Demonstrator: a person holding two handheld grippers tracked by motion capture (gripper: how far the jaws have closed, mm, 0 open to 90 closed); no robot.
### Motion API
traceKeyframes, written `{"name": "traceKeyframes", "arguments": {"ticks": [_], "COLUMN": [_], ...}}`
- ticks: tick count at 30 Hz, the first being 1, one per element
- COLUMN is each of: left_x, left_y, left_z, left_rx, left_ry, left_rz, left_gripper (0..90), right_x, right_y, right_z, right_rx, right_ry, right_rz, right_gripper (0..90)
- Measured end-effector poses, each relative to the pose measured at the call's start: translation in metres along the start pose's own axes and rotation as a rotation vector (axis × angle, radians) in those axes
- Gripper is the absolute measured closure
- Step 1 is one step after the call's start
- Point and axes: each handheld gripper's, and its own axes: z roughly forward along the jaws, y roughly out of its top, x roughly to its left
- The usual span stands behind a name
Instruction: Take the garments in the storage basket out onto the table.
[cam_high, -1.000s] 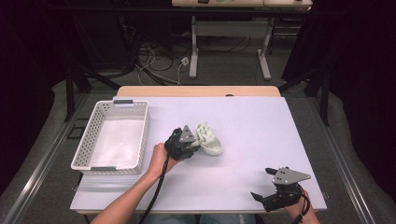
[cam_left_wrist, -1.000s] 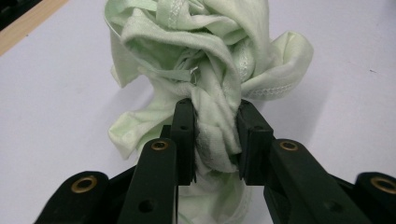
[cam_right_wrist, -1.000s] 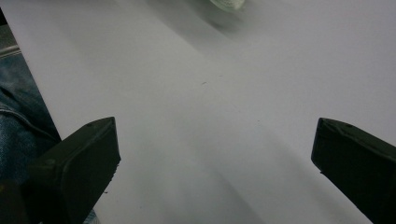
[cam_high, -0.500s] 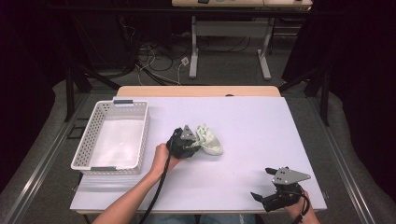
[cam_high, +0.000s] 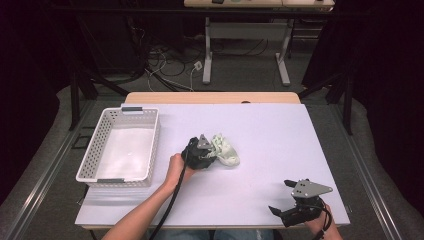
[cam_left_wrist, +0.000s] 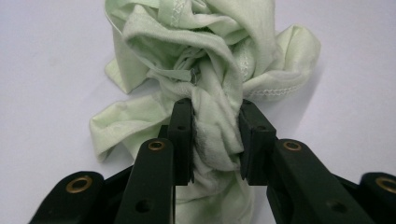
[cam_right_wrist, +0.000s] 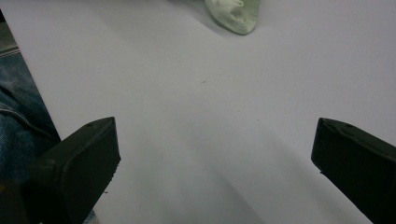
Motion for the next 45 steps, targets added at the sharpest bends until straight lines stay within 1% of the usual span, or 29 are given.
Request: {"name": "traceKeyframes", "arguments": {"ticks": [3,4,7,14,19,20,23,25,28,30,33,34,35,36,37,38,39,40,43,45], "left_x": [0.0,0.001,-0.001,0.0,0.0,0.001,0.0,0.002,0.002,0.001,-0.003,-0.005,-0.007,-0.009,-0.01,-0.013,-0.014,-0.017,-0.024,-0.028], "left_y": [-0.001,-0.001,0.0,-0.001,-0.002,-0.002,-0.001,-0.001,-0.002,-0.003,-0.005,-0.006,-0.006,-0.007,-0.007,-0.008,-0.008,-0.009,-0.013,-0.015], "left_z": [0.004,0.005,0.006,0.007,0.008,0.008,0.004,0.0,-0.009,-0.016,-0.03,-0.035,-0.04,-0.045,-0.049,-0.054,-0.058,-0.063,-0.075,-0.081], "left_rx": [0.007,0.016,0.007,-0.003,-0.004,-0.005,-0.02,-0.024,-0.027,-0.03,-0.036,-0.037,-0.043,-0.037,-0.05,-0.054,-0.058,-0.064,-0.082,-0.09], "left_ry": [-0.003,-0.002,0.002,0.011,0.007,0.006,0.032,0.034,0.033,0.033,0.029,0.029,0.031,0.027,0.027,0.022,0.025,0.021,0.021,0.022], "left_rz": [-0.007,-0.001,-0.013,-0.02,-0.027,-0.032,-0.042,-0.054,-0.061,-0.056,-0.06,-0.053,-0.047,-0.047,-0.04,-0.04,-0.03,-0.033,-0.018,-0.012], "left_gripper": [68.3,66.6,64.4,65.2,63.9,61.5,40.4,27.8,17.1,13.9,6.7,4.8,3.1,1.5,0.0,0.1,0.0,0.0,0.0,0.0], "right_x": [0.0,0.0,0.0,0.0,0.001,0.001,0.001,0.0,0.001,0.001,0.001,0.001,0.001,0.001,0.001,0.002,0.002,0.002,0.001,0.001], "right_y": [0.0,0.0,0.0,0.0,0.001,0.001,0.001,0.0,0.0,0.0,0.0,0.0,0.0,0.0,0.0,0.0,0.0,0.0,0.0,0.0], "right_z": [0.0,0.0,-0.001,0.0,0.001,0.001,0.0,0.0,-0.001,-0.002,-0.003,-0.003,-0.003,-0.003,-0.003,-0.004,-0.003,-0.003,-0.003,-0.003], "right_rx": [0.009,0.004,0.007,0.004,0.002,0.003,0.0,-0.007,-0.004,0.001,0.0,0.0,-0.005,-0.002,-0.001,0.0,-0.005,-0.007,-0.004,-0.005], "right_ry": [0.005,0.002,0.003,0.0,-0.001,0.0,-0.002,0.0,-0.001,0.001,-0.004,-0.006,-0.001,-0.001,-0.001,-0.006,-0.005,-0.005,-0.001,0.0], "right_rz": [0.002,0.002,-0.001,-0.001,-0.003,-0.001,-0.005,-0.005,-0.001,-0.006,-0.006,-0.005,-0.007,-0.008,-0.008,-0.007,-0.007,-0.009,-0.008,-0.008], "right_gripper": [0.6,0.6,0.6,0.6,0.6,0.6,0.6,0.6,0.6,0.6,0.6,0.6,0.6,0.6,0.6,0.6,0.6,0.6,0.6,0.6]}}
